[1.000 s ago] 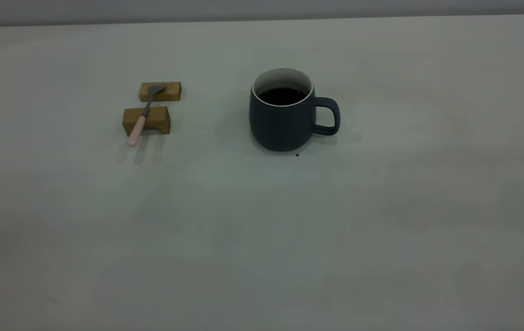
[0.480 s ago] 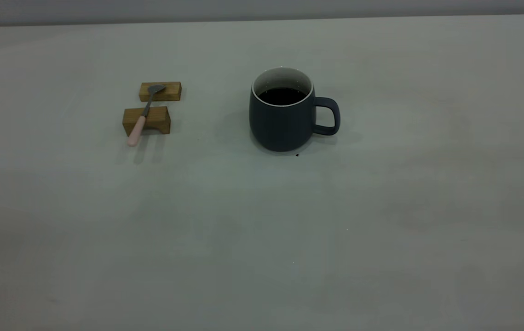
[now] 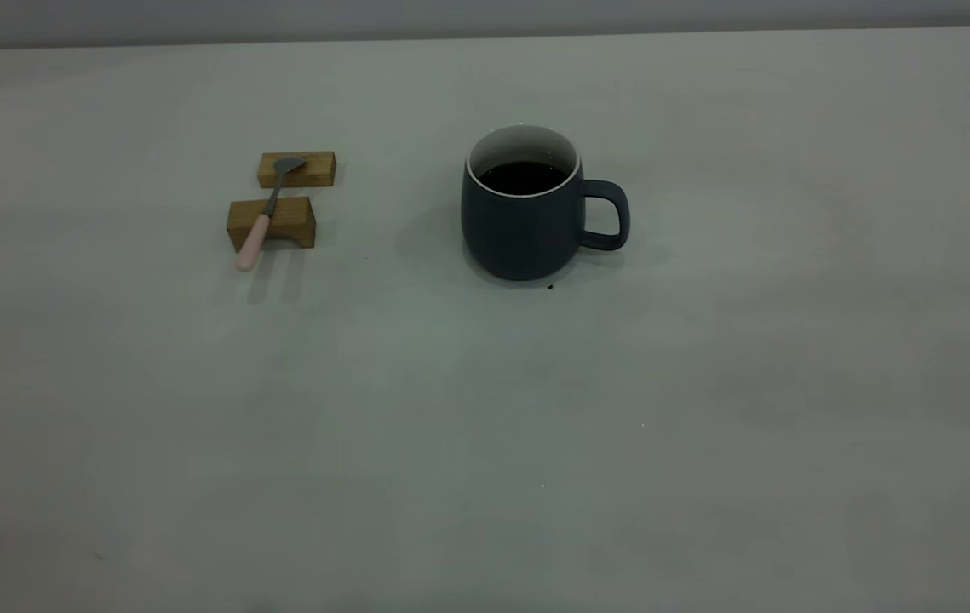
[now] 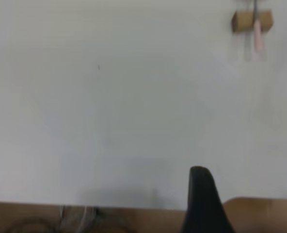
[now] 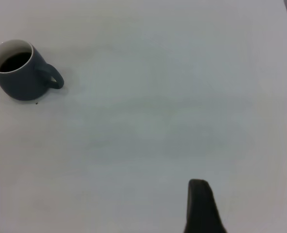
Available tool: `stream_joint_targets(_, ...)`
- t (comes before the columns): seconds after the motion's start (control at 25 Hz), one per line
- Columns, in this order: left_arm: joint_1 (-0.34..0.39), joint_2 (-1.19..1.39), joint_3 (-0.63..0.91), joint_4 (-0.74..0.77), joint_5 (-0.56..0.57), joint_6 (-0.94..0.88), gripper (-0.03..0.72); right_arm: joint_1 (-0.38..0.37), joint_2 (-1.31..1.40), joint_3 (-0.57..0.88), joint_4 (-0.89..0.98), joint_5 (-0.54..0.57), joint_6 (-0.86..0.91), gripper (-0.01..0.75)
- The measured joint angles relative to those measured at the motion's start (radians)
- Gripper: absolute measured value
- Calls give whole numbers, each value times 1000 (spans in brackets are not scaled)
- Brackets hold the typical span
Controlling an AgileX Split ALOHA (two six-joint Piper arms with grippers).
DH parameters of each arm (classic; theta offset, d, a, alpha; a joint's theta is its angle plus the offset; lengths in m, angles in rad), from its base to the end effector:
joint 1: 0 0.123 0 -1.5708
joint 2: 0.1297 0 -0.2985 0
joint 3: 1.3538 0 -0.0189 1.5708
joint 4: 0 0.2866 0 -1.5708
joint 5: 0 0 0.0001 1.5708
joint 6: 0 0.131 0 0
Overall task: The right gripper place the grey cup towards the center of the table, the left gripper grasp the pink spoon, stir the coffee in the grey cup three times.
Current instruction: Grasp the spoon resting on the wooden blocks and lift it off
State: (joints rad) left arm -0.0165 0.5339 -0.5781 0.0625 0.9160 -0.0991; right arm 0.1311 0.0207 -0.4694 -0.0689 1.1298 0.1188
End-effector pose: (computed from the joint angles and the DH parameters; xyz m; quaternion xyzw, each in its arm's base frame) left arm 0.1392 0.0042 0.2708 -0.0300 0.9228 0.0080 0.3840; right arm 0.0506 -0.0016 0.2572 -0.0038 0.8825 0.0243 0.4697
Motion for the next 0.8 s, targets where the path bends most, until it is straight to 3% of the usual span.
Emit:
stream_joint_targets(0.6, -2, 934, -305, -172, -277, 42, 554, 0, 0, 0, 0, 0, 0, 524)
stream_joint_targets(0.8, -55, 1157, -382, -172, -358, 36, 554, 0, 0, 0, 0, 0, 0, 524)
